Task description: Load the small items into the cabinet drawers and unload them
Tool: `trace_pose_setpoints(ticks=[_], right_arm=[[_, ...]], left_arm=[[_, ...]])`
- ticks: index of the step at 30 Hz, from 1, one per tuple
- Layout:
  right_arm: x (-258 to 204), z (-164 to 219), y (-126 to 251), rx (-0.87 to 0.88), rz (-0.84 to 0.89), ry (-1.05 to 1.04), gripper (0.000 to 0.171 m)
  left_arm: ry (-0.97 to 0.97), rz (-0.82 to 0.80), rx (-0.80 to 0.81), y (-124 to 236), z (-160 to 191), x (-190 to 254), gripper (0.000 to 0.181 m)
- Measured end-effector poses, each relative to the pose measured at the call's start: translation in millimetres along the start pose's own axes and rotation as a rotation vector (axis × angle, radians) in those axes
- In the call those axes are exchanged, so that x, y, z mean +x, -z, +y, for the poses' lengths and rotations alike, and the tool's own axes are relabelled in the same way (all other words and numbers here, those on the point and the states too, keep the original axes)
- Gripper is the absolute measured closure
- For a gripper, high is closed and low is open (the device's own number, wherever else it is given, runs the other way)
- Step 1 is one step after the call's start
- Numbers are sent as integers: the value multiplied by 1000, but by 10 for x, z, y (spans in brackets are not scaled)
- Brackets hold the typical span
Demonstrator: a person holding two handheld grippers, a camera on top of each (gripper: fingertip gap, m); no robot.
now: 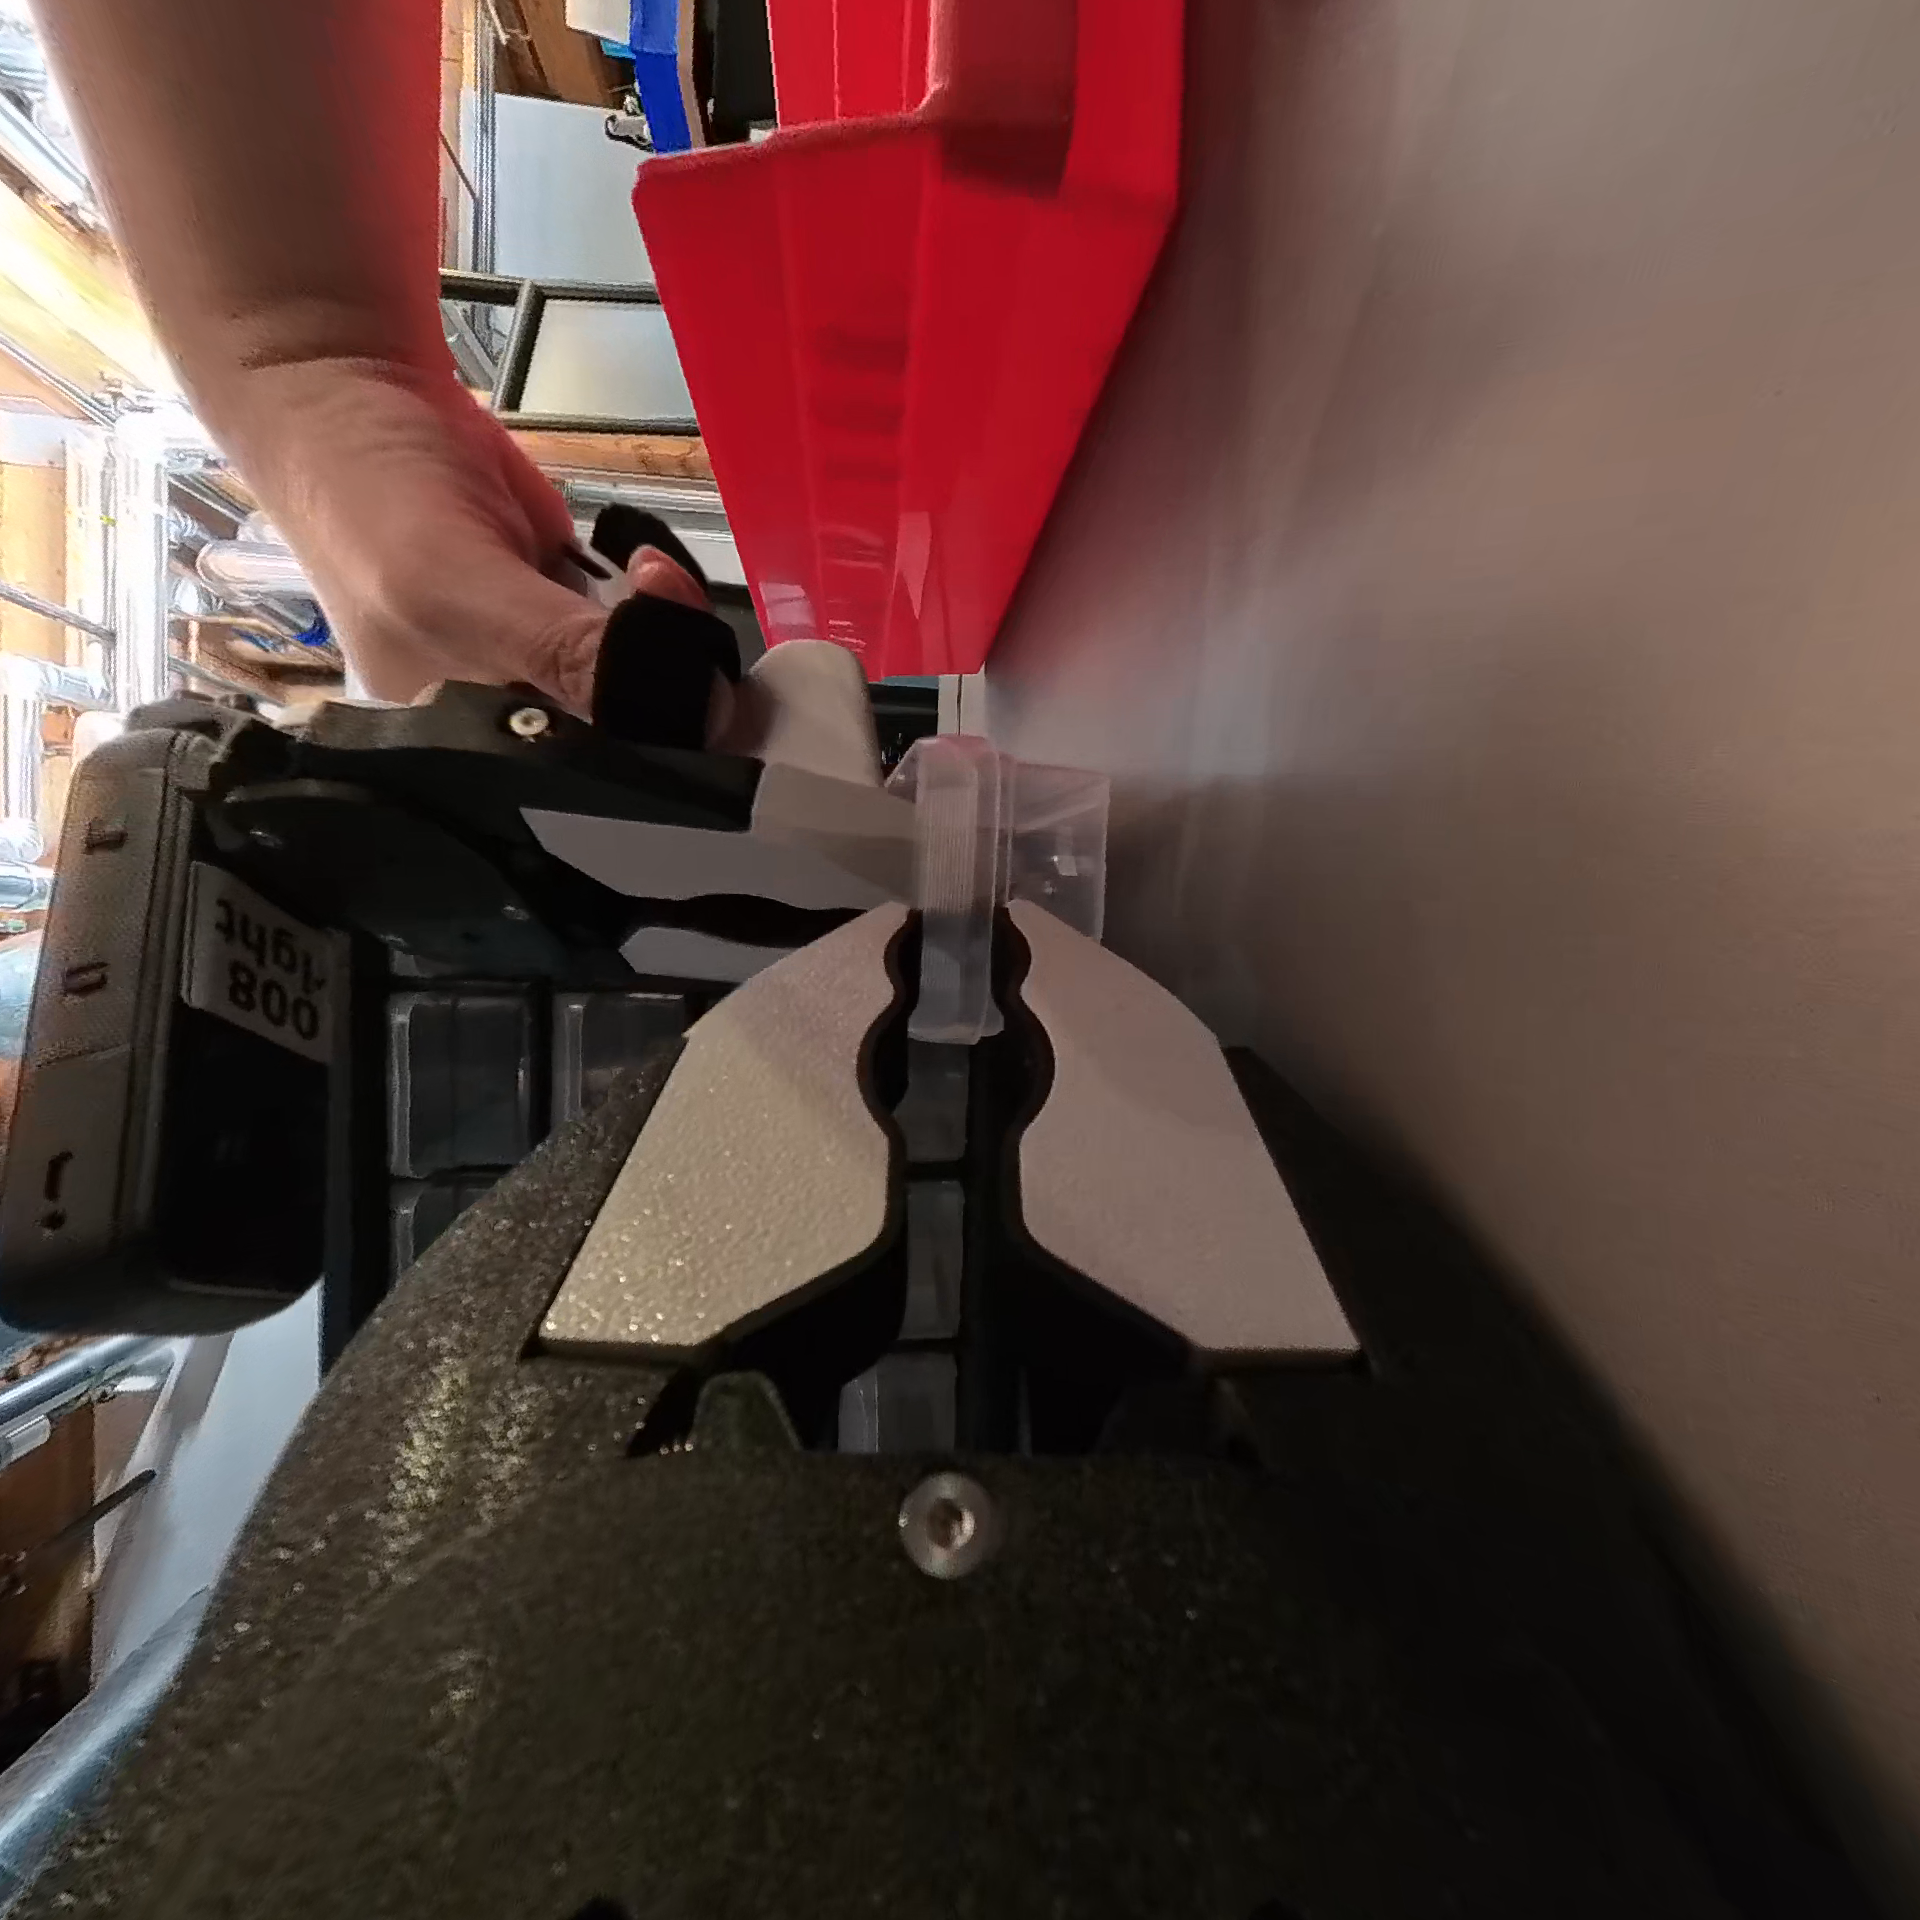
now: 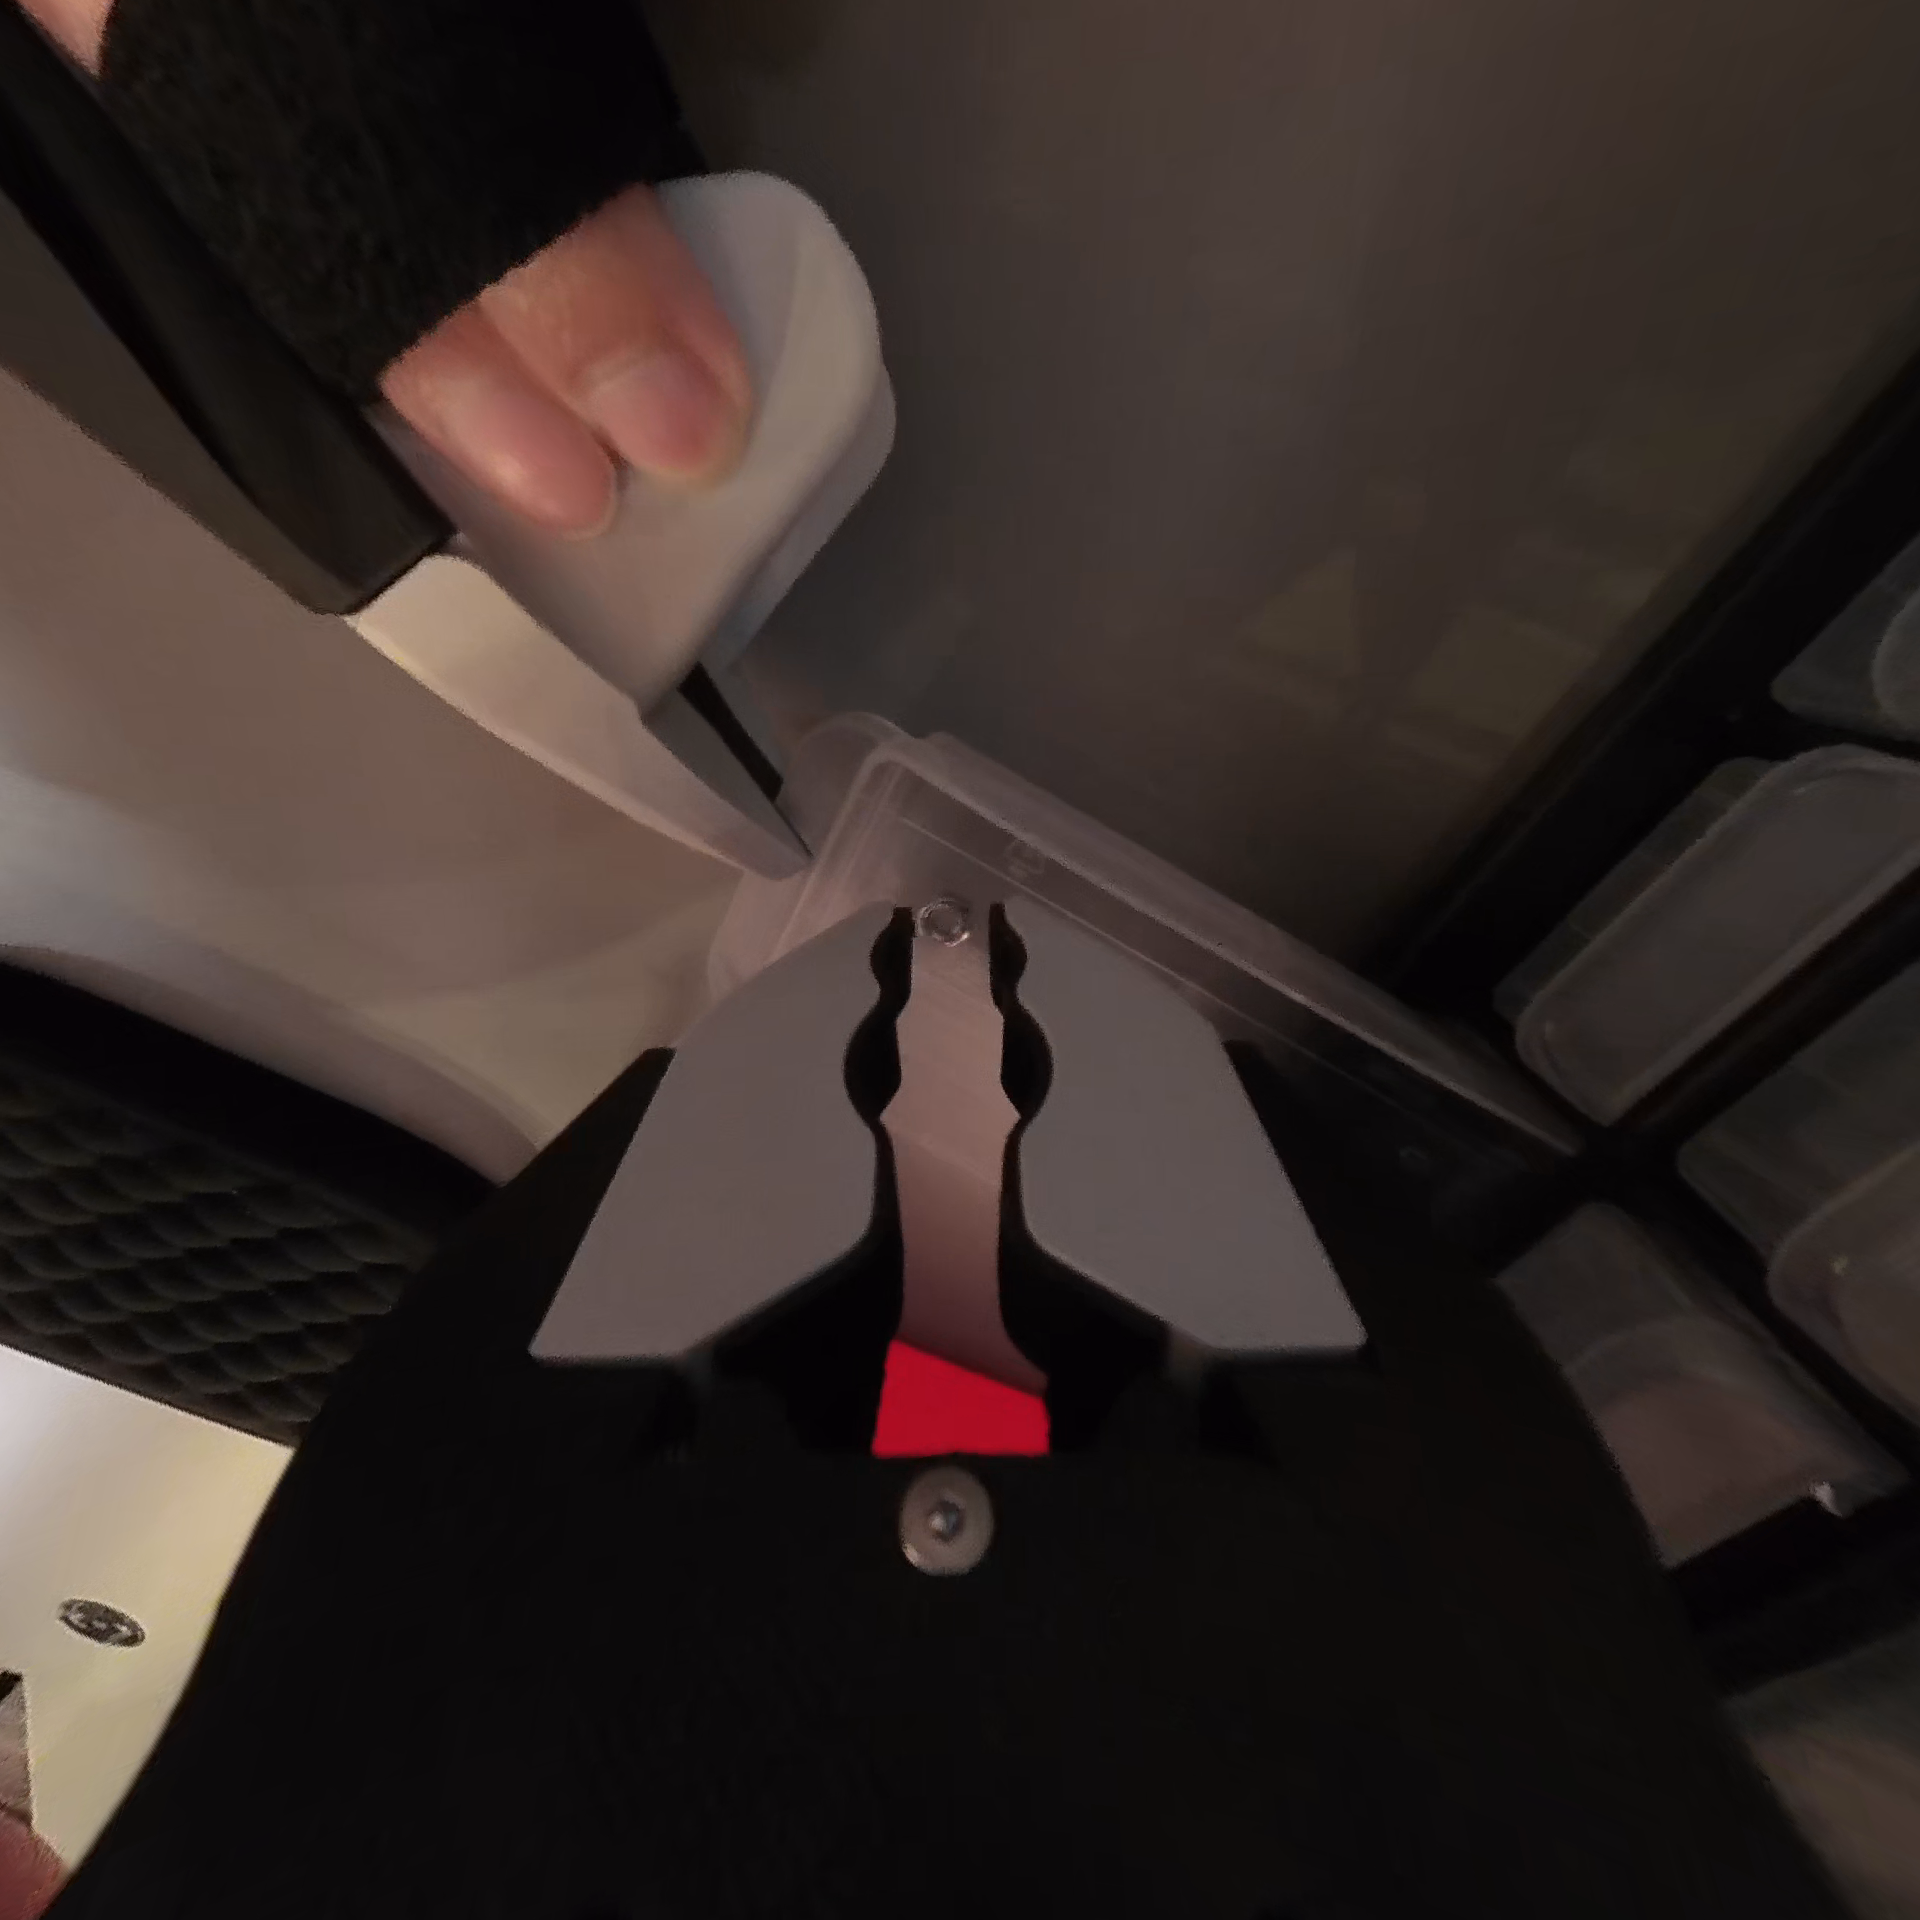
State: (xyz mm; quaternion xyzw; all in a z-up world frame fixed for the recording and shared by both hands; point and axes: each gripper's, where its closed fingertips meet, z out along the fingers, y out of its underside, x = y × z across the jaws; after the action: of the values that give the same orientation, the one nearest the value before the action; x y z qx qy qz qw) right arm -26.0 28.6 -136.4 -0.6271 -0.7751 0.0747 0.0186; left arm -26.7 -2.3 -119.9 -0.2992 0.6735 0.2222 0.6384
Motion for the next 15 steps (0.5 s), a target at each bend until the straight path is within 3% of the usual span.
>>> trace_pose_setpoints(ticks=[15], right_arm=[[3,66,-48,-106,33,39,155]], left_arm=[[8,3,7,-18,-16,-9,169]])
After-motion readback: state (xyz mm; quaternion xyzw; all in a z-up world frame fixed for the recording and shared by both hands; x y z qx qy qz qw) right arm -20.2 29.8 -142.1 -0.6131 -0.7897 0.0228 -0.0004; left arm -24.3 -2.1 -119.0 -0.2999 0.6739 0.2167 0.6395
